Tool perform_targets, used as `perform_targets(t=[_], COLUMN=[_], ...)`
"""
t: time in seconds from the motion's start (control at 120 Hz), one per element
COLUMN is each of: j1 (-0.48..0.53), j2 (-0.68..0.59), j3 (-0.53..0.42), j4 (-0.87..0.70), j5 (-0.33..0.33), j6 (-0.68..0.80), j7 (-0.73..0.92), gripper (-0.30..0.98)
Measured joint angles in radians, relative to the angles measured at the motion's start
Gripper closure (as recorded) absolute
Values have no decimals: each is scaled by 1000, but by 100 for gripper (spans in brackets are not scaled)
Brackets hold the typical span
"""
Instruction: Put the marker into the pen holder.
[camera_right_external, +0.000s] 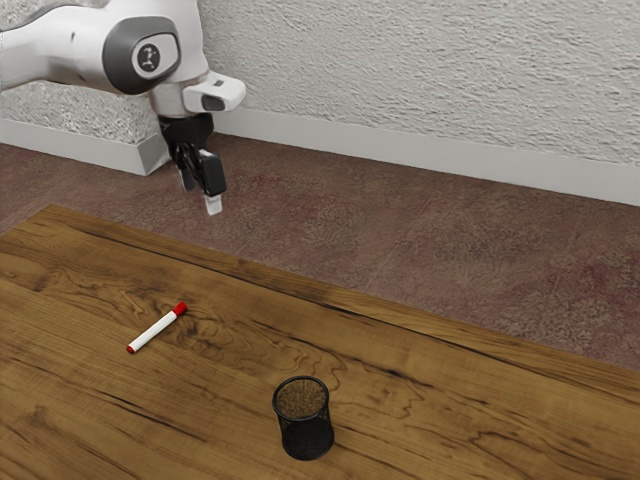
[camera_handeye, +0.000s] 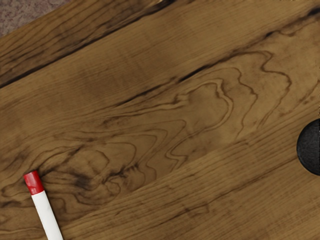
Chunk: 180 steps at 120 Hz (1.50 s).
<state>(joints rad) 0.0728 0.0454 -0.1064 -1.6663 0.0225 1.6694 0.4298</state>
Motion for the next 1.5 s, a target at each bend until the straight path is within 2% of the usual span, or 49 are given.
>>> perform_targets(t=[0.317,0.417,0.5,0.633,0.7,0.842,0.933,1.033,1.217,1.5], j1=[-46,-97,-124,-87,-76,29,58,69,72,78], j2=[-25,-75,-64,-21,-7,64,89,103,139,253], j3=[6,65,117,147,180,197,199,202,206,205], j4=[-8,-138,-210,-229,-251,-277,-328,-389,-439,-447], j5=[9,10,10,7,-29,-50,-49,-49,1,14], j6=[31,88,158,225,254,322,391,493,672,839], j7=[77,94,106,122,129,140,139,126,74,-25], gripper=[0,0,0,0,0,0,0,10,28,38])
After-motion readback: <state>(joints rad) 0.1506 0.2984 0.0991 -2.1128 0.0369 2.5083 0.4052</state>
